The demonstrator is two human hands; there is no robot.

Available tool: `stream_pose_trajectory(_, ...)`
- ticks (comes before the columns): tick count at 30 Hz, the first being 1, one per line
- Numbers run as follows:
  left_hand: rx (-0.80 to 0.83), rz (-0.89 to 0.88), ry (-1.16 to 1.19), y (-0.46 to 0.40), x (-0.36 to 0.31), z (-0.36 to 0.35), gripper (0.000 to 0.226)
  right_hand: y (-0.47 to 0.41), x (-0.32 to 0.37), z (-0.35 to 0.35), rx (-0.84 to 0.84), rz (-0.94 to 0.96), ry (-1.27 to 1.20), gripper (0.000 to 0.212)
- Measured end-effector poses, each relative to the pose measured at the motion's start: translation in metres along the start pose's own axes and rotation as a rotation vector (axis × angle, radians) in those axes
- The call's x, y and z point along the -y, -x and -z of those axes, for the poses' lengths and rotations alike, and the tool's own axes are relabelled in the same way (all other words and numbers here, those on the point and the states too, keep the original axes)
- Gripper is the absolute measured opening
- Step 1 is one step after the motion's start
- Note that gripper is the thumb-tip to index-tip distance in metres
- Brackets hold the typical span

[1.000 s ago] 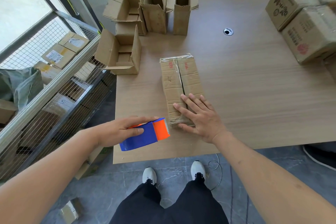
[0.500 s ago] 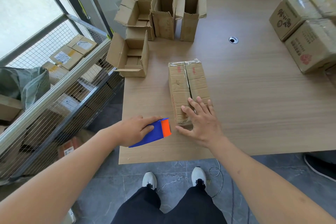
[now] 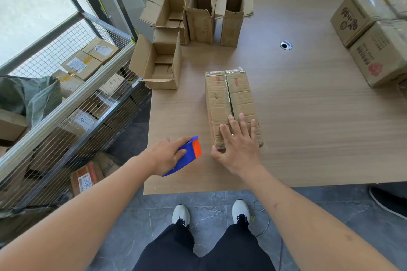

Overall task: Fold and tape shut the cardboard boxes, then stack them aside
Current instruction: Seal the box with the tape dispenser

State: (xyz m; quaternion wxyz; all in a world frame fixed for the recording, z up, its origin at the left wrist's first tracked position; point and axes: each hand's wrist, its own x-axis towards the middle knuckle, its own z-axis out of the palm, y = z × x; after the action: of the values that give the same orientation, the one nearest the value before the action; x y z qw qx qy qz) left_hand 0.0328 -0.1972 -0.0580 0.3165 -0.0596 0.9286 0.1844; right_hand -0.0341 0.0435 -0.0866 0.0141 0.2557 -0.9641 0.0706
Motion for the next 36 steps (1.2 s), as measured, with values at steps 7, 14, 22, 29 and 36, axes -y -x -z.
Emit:
stream_pose_trajectory(7,-0.256,0.023,-0.003,-0.022,-0.017,-0.038,0.071,0.0,0.006,-0.009,-0.074,-0.032,-0.034,0.048)
stream_pose_trajectory(14,-0.313,-0.011,0.09,-0.029,-0.021,-0.057,0.078,0.002,-0.002,-0.022,-0.115,0.05,0.061,0.07)
stream_pose_trajectory(22,-0.562,-0.162,0.179,-0.023,-0.034,-0.034,0.047,0.002,-0.026,0.002,0.019,0.119,-0.004,0.104)
stream_pose_trajectory(29,-0.563,-0.462,0.021,-0.022,-0.081,-0.027,0.032,-0.004,-0.065,0.042,0.286,0.313,-0.17,0.097)
stream_pose_trajectory(36,-0.576,-0.407,0.12,-0.024,-0.098,-0.033,0.049,0.001,-0.105,0.047,0.105,0.325,-0.243,0.064)
